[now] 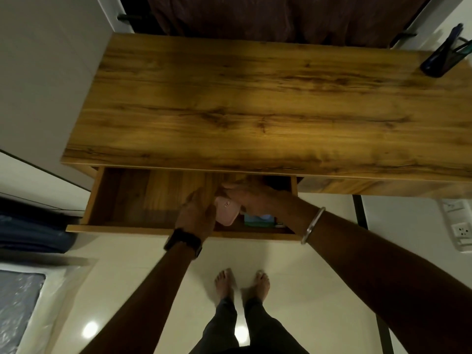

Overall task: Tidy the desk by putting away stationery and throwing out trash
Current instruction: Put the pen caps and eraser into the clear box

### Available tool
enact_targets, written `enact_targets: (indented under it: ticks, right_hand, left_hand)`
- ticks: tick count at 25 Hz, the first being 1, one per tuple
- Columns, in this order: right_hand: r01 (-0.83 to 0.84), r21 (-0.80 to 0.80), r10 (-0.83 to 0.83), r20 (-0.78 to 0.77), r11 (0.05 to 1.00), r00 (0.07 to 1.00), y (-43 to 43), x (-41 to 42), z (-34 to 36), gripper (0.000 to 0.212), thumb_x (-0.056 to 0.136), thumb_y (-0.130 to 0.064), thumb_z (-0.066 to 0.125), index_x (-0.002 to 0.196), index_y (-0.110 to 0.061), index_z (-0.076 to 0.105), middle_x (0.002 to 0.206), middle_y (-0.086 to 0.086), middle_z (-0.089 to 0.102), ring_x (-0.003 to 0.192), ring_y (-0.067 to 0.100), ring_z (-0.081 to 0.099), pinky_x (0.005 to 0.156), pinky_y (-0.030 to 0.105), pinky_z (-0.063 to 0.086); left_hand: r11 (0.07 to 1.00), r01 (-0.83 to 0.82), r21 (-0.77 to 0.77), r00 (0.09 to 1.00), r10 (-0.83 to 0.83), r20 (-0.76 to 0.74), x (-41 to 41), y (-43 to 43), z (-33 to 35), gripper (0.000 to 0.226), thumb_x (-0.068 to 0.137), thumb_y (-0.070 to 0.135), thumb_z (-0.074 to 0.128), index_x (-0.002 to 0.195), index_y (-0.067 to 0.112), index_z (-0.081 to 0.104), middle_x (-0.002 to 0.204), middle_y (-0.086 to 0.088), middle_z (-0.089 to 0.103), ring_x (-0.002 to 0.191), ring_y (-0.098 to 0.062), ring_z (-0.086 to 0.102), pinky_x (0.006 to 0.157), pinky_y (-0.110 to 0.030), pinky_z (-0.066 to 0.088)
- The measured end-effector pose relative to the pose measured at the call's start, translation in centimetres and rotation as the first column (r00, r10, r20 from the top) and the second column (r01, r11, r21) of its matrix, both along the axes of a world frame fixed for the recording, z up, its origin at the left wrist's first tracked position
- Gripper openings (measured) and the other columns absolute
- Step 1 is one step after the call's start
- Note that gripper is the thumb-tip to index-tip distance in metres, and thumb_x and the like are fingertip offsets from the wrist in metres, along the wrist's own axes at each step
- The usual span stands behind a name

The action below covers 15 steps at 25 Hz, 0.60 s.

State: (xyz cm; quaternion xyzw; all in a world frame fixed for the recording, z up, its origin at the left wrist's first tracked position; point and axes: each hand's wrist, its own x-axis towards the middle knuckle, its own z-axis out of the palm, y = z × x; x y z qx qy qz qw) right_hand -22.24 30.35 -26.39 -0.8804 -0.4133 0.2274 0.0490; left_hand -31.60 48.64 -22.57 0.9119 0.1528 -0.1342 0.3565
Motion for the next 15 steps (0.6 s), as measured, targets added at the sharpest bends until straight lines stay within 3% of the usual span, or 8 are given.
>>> enact_targets:
  ticks: [1,3,9,11,13,15]
  right_hand:
    - [-0.015,0.016,0.016,-0.016,1.000,1.000,0.1,0.3,-0.1,0.077,0.088,-0.021,0.075,0.153,-0.032,0.036,0.164,-0.002,0.036,0.140,0.026,0.048,0.111,0.050,0.047]
    - [-0.035,0.056,0.038,-0.043,0.998,0.998,-0.1,0.7,-0.2,0.080,0.091,-0.010,0.073,0.156,-0.032,0.033,0.167,-0.001,0.032,0.142,0.025,0.047,0.115,0.044,0.045]
    - [0.047,0.007,-0.044,-0.232,0.999,0.972,-1.3,1.3,-1.2,0.065,0.095,-0.002,0.063,0.153,-0.027,0.047,0.163,0.006,0.039,0.145,0.029,0.044,0.118,0.046,0.041]
    - [0.086,0.011,-0.080,-0.268,0.996,0.960,-1.3,1.1,-0.5,0.072,0.091,0.007,0.059,0.153,-0.027,0.046,0.164,0.006,0.036,0.147,0.029,0.042,0.115,0.046,0.044]
    - [0.242,0.070,-0.212,-0.295,0.968,0.932,-1.5,-0.2,0.7,0.078,0.091,0.008,0.056,0.156,-0.033,0.041,0.167,0.003,0.033,0.149,0.022,0.036,0.114,0.041,0.045]
    - [0.446,0.225,-0.388,-0.259,0.866,0.885,-2.0,-2.2,1.9,0.068,0.095,-0.004,0.061,0.154,-0.033,0.044,0.162,-0.001,0.041,0.147,0.018,0.039,0.117,0.039,0.042]
  left_hand:
    - [0.998,0.043,-0.047,0.983,-0.051,-0.177,1.1,-0.2,-0.9,0.050,0.103,0.028,0.053,0.149,0.014,0.042,0.148,-0.012,0.050,0.128,-0.037,0.054,0.101,-0.043,0.049]
    - [0.993,0.105,-0.061,0.947,-0.118,-0.298,2.1,-0.7,-2.7,0.052,0.101,0.034,0.055,0.149,0.019,0.043,0.148,-0.010,0.052,0.129,-0.034,0.054,0.105,-0.047,0.048]
    - [0.997,0.081,-0.002,0.963,-0.079,-0.257,2.0,-2.2,-4.3,0.044,0.092,0.039,0.068,0.132,0.023,0.060,0.126,-0.006,0.066,0.113,-0.028,0.063,0.094,-0.043,0.055]
    - [0.995,0.097,-0.023,0.963,-0.099,-0.249,2.0,-2.3,-4.5,0.042,0.091,0.041,0.070,0.128,0.022,0.063,0.123,-0.004,0.068,0.107,-0.026,0.064,0.089,-0.039,0.054]
    - [0.984,0.168,-0.062,0.944,-0.178,-0.277,2.0,-1.8,-4.8,0.040,0.093,0.043,0.067,0.126,0.022,0.063,0.124,-0.004,0.068,0.099,-0.021,0.061,0.082,-0.035,0.052]
    - [0.957,0.257,-0.134,0.910,-0.286,-0.299,2.0,-0.6,-4.6,0.047,0.091,0.049,0.067,0.130,0.024,0.060,0.129,-0.004,0.067,0.102,-0.020,0.062,0.086,-0.037,0.053]
